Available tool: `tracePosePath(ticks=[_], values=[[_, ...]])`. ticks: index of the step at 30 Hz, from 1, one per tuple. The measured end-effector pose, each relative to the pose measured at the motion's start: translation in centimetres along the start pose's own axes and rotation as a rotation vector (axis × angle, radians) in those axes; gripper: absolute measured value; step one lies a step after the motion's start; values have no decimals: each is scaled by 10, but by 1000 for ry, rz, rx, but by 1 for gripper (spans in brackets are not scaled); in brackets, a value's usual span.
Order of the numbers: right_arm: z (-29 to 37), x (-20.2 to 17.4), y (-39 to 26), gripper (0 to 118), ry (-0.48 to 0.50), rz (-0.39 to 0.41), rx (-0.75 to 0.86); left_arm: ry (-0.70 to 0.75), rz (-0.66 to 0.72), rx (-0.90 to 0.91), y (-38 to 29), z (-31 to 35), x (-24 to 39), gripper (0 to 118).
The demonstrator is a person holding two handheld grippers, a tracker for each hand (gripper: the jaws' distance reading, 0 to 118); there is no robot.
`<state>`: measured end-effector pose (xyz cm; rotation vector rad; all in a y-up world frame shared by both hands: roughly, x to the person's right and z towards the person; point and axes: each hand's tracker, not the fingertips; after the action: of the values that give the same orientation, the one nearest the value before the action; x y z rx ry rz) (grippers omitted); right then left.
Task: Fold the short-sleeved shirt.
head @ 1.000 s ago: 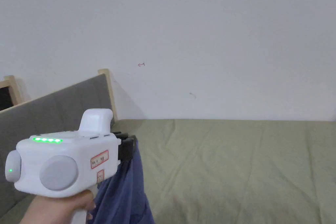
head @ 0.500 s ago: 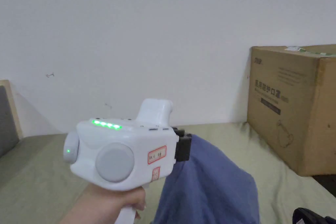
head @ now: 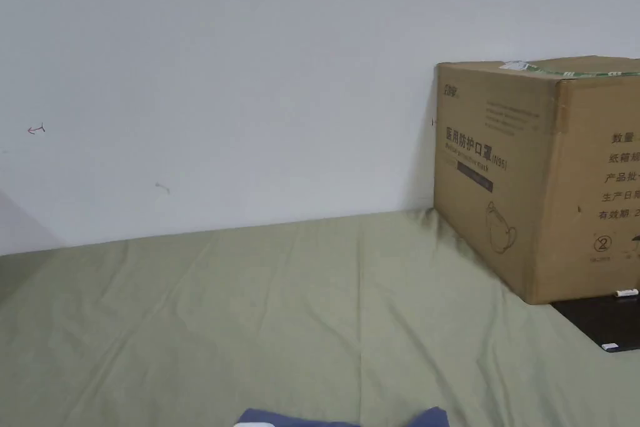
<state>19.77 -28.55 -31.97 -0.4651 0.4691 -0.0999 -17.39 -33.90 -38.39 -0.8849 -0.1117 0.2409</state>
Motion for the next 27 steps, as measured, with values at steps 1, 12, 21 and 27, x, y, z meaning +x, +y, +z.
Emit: tracePosePath(ticks=[1, 12, 21, 27], values=[[-1, -2, 1, 0, -2, 4, -1, -3, -3, 15, 3, 5, -3, 110], [20, -38, 30, 0, 28, 62, 334, 209, -150, 839, -47, 174, 23, 97], [19, -58, 13, 0, -18, 39, 391, 363, 47, 876, -104, 194, 18, 0], [18, -56, 18, 0, -5, 38, 352, 375, -5, 799, -77, 192, 6, 0]])
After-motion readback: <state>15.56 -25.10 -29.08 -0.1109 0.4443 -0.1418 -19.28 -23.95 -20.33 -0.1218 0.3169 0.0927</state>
